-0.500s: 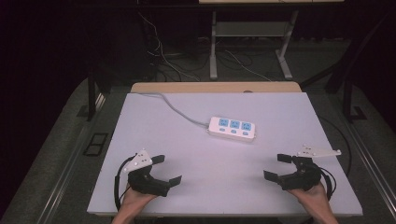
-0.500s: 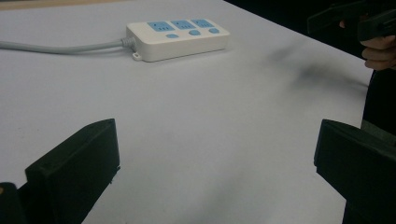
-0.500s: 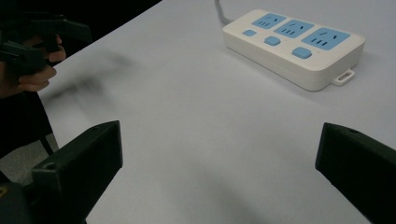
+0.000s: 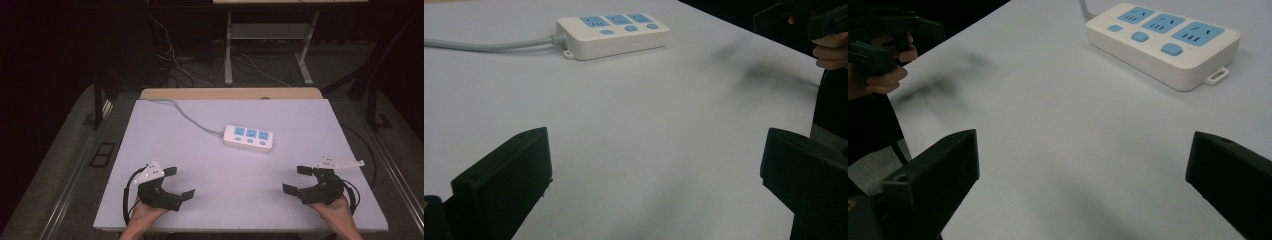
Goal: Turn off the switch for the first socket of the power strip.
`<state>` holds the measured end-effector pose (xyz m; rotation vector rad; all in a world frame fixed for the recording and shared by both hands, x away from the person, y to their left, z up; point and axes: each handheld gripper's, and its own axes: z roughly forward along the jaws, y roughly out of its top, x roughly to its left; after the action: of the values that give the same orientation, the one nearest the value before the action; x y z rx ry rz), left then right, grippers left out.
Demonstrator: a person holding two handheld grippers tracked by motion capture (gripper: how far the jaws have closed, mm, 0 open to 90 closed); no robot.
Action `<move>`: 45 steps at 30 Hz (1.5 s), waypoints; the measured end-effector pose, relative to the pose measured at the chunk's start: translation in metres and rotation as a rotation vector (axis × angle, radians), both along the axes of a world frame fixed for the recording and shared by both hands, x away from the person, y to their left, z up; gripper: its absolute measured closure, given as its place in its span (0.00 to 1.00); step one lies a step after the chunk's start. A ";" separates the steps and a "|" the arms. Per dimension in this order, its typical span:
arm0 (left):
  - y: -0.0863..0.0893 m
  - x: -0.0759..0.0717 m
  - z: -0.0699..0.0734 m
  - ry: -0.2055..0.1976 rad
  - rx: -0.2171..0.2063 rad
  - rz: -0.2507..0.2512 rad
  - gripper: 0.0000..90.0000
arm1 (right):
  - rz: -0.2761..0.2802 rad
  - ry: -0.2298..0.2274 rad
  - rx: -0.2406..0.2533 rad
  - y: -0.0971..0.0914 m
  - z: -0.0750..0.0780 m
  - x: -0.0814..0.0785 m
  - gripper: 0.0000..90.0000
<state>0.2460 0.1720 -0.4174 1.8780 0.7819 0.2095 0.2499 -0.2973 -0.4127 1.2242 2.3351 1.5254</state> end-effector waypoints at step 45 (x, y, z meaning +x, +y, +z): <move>-0.001 0.002 -0.006 0.028 0.024 -0.010 0.00 | 0.054 0.077 -0.100 0.008 0.009 0.022 0.01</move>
<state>0.2476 0.1710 -0.4233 1.9109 0.7922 0.1877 0.2724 -0.2895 -0.4036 1.2278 2.4791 1.3815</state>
